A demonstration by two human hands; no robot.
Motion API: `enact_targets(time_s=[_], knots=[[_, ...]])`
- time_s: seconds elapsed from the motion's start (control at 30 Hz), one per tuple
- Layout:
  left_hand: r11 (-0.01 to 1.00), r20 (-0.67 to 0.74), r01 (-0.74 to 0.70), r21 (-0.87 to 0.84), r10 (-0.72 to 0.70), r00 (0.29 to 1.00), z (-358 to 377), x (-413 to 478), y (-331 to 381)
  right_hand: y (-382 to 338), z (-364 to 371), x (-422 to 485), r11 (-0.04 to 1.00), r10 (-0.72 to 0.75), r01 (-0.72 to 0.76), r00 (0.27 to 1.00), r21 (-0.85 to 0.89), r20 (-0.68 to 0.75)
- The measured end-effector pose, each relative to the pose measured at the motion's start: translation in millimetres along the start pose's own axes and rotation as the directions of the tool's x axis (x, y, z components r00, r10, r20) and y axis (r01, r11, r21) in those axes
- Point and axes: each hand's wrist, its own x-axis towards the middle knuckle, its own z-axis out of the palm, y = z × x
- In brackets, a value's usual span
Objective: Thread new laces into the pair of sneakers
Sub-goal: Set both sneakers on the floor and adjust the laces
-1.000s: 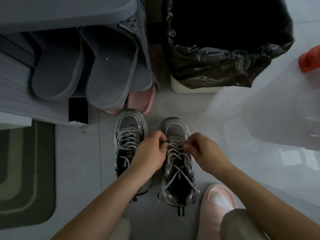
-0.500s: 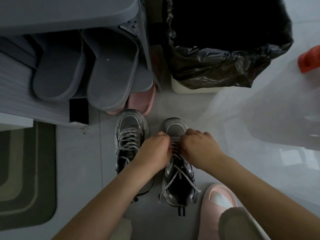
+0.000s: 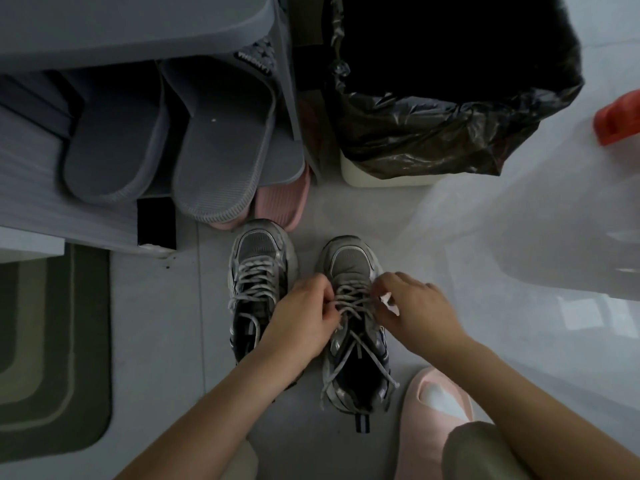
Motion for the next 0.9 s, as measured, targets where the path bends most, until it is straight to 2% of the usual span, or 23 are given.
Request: enact_targets(time_s=[0.07,0.13,0.2,0.27,0.33,0.4,0.5,0.6,0.77,0.9], knots=[[0.994,0.014,-0.103,0.022,0.102,0.995,-2.1,2.1,2.3,-3.0,-2.0,4.6,0.983,-0.118,0.115,0.993,-0.143,-0.012],[0.984,0.041,-0.164,0.067,0.161,0.986,-3.4,5.1,6.4,-9.0,-1.9,11.4,0.947,-0.161,0.155,0.987,-0.281,0.003],[0.975,0.083,-0.171,0.141,0.16,0.984,-3.3,7.9,9.3,-14.1,-2.2,16.6,0.92,-0.177,0.169,0.984,-0.355,0.01],[0.97,0.084,-0.157,0.183,0.144,0.986,-2.0,8.7,8.9,-14.0,-0.1,18.2,0.913,-0.214,0.197,0.977,-0.358,-0.01],[0.974,0.054,-0.142,0.177,0.135,0.989,-0.1,7.3,7.3,-14.8,0.2,15.3,0.93,-0.209,0.191,0.978,-0.313,-0.022],[0.978,0.035,-0.137,0.154,0.133,0.99,1.8,4.8,7.2,-14.1,5.6,12.0,0.966,-0.18,0.17,0.983,-0.196,-0.035],[0.988,0.01,-0.107,0.108,0.107,0.994,2.7,3.4,6.0,-11.9,8.3,7.7,0.996,-0.039,0.043,0.998,0.072,-0.056],[0.996,0.01,-0.053,0.069,0.052,0.999,4.7,2.8,1.3,-6.8,7.6,4.5,0.964,0.078,-0.069,0.997,0.259,-0.025],[0.994,0.006,0.029,-0.103,-0.028,1.0,6.8,-0.7,1.1,2.8,11.9,2.1,0.919,0.209,-0.197,0.978,0.342,0.001],[0.94,0.084,0.15,-0.308,-0.13,0.988,4.8,2.3,-4.2,5.2,13.6,2.0,0.905,0.222,-0.207,0.975,0.372,0.003]])
